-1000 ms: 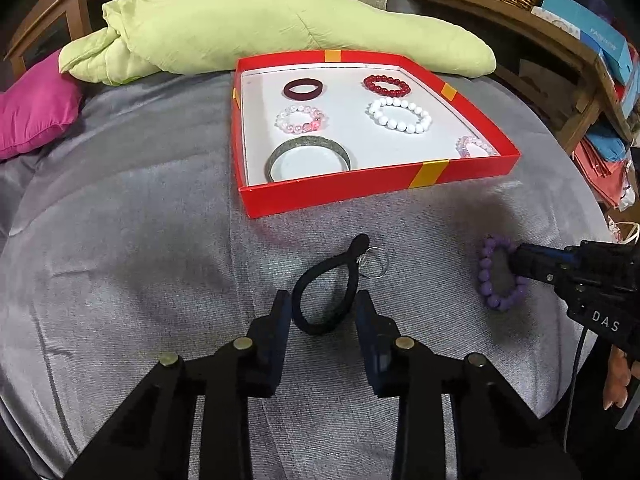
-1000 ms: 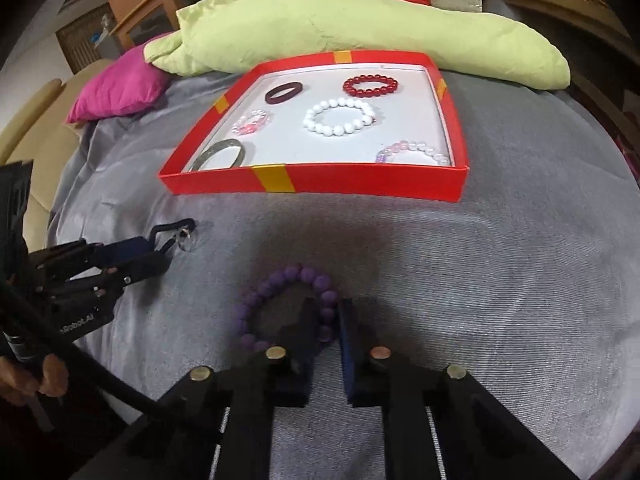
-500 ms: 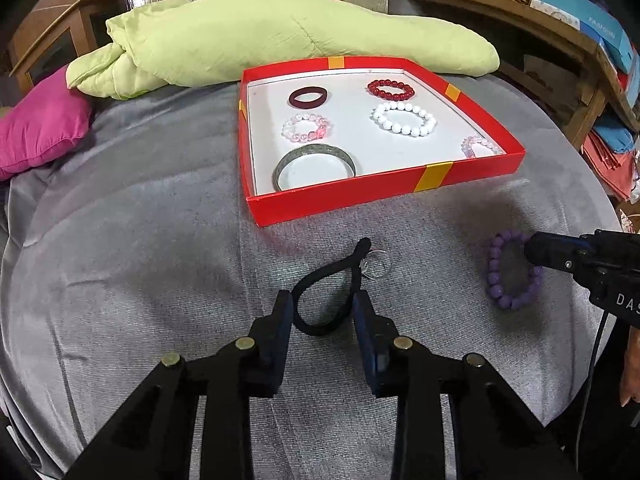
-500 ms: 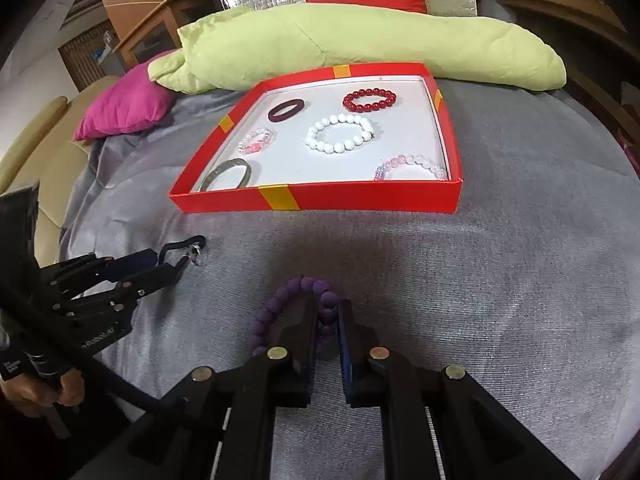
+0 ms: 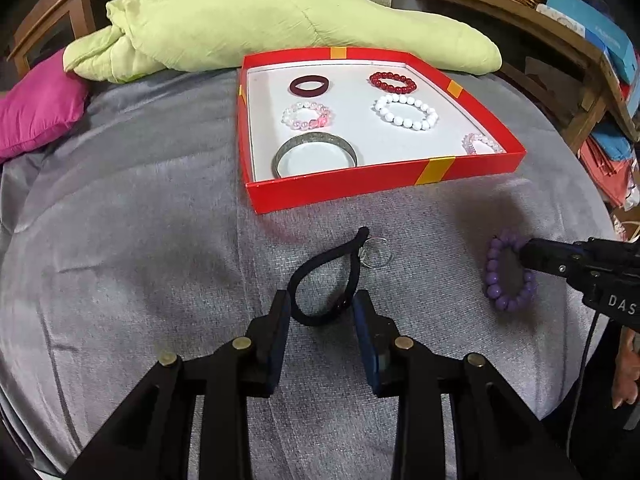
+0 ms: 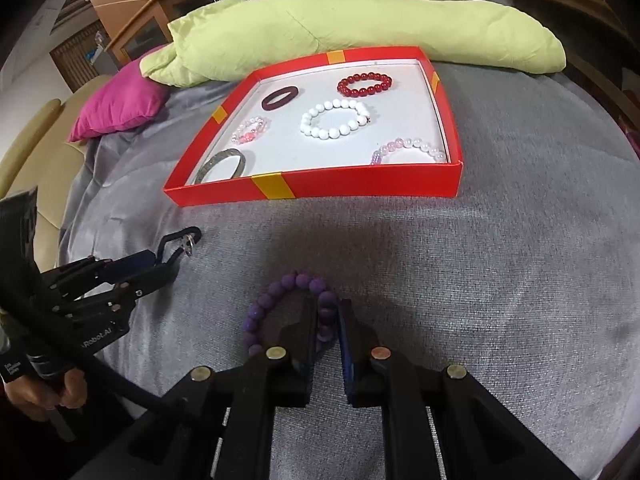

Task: Organize jewelry

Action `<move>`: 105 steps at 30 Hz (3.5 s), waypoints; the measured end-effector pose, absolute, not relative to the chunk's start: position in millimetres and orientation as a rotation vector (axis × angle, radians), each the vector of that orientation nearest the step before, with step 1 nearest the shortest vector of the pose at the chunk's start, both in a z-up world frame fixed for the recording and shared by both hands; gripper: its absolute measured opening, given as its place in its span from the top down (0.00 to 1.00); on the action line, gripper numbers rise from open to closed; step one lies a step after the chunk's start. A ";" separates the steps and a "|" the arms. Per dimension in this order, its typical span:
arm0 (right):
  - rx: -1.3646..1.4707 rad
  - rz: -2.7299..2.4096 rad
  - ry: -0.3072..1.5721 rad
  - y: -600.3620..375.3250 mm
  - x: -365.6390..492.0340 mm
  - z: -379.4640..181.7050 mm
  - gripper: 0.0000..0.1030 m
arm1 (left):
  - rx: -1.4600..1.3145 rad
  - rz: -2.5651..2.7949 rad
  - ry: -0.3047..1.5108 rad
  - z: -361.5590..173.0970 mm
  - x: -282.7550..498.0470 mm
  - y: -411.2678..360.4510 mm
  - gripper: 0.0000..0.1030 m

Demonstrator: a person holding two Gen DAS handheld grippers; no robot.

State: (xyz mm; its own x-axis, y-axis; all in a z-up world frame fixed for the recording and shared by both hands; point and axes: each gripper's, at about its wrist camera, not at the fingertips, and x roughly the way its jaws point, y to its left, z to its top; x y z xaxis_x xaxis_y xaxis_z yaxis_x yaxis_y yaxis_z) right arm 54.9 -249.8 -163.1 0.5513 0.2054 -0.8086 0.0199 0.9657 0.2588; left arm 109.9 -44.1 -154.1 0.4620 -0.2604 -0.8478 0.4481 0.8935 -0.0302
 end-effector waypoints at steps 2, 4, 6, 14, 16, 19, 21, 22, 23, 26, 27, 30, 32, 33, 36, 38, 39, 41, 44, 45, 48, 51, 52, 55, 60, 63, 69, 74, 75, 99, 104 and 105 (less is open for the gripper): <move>0.251 0.110 0.990 -249.7 55.5 -164.1 0.85 | 0.193 -0.445 1.011 -154.9 110.6 -41.9 0.66; 0.247 0.110 0.998 -248.9 56.0 -165.9 0.85 | 0.172 -0.450 1.020 -155.0 111.7 -39.4 0.66; 0.236 0.108 0.997 -247.2 55.7 -166.1 0.85 | 0.160 -0.457 1.022 -154.3 112.1 -39.2 0.66; 0.207 0.120 0.987 -243.1 54.7 -166.7 0.85 | 0.184 -0.482 1.026 -155.3 107.3 -47.6 0.66; 0.194 0.120 0.984 -241.6 54.6 -166.8 0.86 | 0.177 -0.484 1.028 -156.0 107.7 -47.4 0.66; 0.185 0.121 0.979 -240.0 54.4 -166.5 0.86 | 0.147 -0.490 1.031 -155.8 109.2 -44.0 0.66; 0.185 0.122 0.976 -240.0 54.5 -166.3 0.87 | 0.128 -0.495 1.031 -155.3 109.2 -41.7 0.66; 0.185 0.122 0.973 -240.0 54.6 -166.1 0.87 | 0.121 -0.496 1.027 -154.6 109.0 -41.0 0.66; 0.186 0.122 0.972 -240.0 54.6 -165.9 0.87 | 0.117 -0.497 1.025 -154.0 108.8 -40.5 0.66; 0.191 0.121 0.966 -240.8 54.1 -165.4 0.88 | 0.105 -0.502 1.018 -152.0 108.7 -39.4 0.66; 0.192 0.120 0.964 -241.2 54.0 -165.0 0.88 | 0.104 -0.504 1.018 -151.8 108.6 -38.9 0.66; 0.193 0.117 0.962 -242.0 54.0 -165.0 0.88 | 0.115 -0.505 1.031 -152.8 108.2 -40.6 0.66; 0.194 0.114 0.969 -242.3 54.8 -166.2 0.88 | 0.113 -0.509 1.042 -154.1 109.4 -42.2 0.60; 0.195 0.113 0.970 -242.5 55.0 -166.5 0.88 | 0.103 -0.520 1.048 -154.3 109.5 -42.5 0.56; 0.200 0.113 0.973 -242.7 55.4 -167.0 0.88 | 0.107 -0.527 1.044 -153.9 107.9 -44.8 0.49; 0.201 0.111 0.974 -242.9 55.6 -167.3 0.87 | 0.116 -0.520 1.045 -155.4 107.4 -45.7 0.49; 0.203 0.112 0.975 -243.1 55.7 -167.5 0.87 | 0.118 -0.517 1.046 -156.5 108.1 -45.9 0.49; 0.208 0.113 0.977 -243.8 56.2 -168.1 0.87 | 0.114 -0.512 1.044 -157.7 108.7 -45.3 0.49; 0.206 0.113 0.979 -243.6 56.3 -168.6 0.87 | 0.111 -0.509 1.031 -157.0 108.6 -42.9 0.58; 0.205 0.113 0.979 -243.5 56.3 -168.6 0.87 | 0.112 -0.507 1.027 -156.9 108.6 -42.4 0.68; 0.198 0.112 0.978 -242.8 56.1 -168.3 0.87 | 0.100 -0.517 1.019 -155.5 108.9 -41.0 0.79; 0.198 0.112 0.976 -242.7 56.3 -168.1 0.87 | 0.104 -0.522 0.992 -151.7 106.9 -41.5 0.92; 0.202 0.113 0.974 -243.1 56.3 -167.8 0.87 | 0.103 -0.526 0.981 -150.0 105.8 -41.1 0.92; 0.213 0.115 0.965 -245.1 55.2 -166.0 0.87 | 0.103 -0.538 0.955 -145.3 103.2 -40.9 0.93; 0.240 0.105 0.924 -251.2 51.9 -158.0 0.87 | 0.108 -0.560 0.916 -137.6 97.8 -42.0 0.94; 0.269 0.101 0.887 -256.7 49.0 -150.8 0.87 | 0.109 -0.557 0.902 -135.1 97.1 -42.7 0.94; 0.307 0.101 0.897 -263.5 50.1 -149.7 0.86 | 0.134 -0.521 0.909 -136.2 98.8 -44.8 0.90; 0.353 0.130 0.958 -265.6 53.1 -156.4 0.50 | 0.144 -0.486 0.905 -137.7 101.3 -43.2 0.59; 0.340 0.127 0.963 -263.8 52.7 -156.7 0.41 | 0.141 -0.488 0.902 -137.3 101.6 -43.1 0.59; -0.068 0.158 0.947 -205.0 43.3 -171.2 0.71 | 0.151 -0.538 0.938 -147.6 104.3 -49.1 0.93; -0.039 0.119 0.924 -217.9 44.2 -166.9 0.80 | 0.145 -0.544 0.909 -141.3 101.2 -47.9 0.93; -0.033 0.114 0.923 -219.8 44.6 -166.2 0.80 | 0.149 -0.541 0.901 -139.9 100.0 -48.1 0.93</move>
State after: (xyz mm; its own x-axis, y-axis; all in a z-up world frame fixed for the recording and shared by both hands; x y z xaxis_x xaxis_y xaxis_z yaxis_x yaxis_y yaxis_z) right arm 44.6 -219.8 -166.2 0.5981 0.0843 -0.7970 -0.1126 0.9934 0.0205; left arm 100.0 -48.1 -139.9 0.4979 -0.3843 -0.7774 0.5060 0.8568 -0.0995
